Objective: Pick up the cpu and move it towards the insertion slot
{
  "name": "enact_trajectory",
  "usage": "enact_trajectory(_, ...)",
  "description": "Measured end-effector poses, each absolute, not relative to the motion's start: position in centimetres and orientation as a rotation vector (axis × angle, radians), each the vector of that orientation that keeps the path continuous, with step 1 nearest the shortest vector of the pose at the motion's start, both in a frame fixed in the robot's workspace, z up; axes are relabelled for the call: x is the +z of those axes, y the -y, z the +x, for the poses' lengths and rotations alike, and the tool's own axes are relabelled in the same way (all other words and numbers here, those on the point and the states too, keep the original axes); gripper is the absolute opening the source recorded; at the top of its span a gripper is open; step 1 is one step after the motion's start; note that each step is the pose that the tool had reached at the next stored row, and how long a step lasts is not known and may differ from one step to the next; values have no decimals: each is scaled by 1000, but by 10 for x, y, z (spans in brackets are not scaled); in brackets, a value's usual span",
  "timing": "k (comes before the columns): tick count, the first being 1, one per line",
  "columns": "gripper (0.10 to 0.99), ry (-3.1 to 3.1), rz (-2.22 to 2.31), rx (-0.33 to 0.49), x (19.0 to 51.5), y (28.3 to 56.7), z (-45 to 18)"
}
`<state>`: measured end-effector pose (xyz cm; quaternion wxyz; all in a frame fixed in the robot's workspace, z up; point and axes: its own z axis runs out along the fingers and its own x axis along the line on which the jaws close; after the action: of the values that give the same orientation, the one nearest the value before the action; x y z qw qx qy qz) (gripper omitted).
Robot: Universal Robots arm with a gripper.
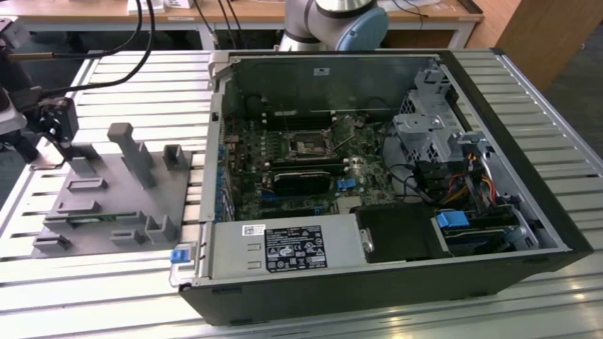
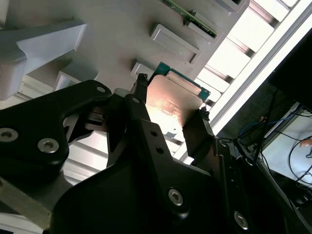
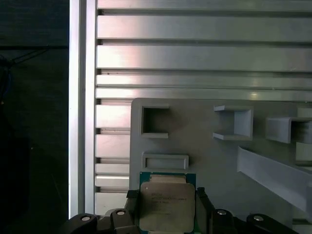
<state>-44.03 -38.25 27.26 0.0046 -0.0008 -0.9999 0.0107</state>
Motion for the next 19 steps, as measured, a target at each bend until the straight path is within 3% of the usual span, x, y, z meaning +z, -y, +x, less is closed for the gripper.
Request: enact_trajectory(19,541,3132,-3,51,282,379,-440)
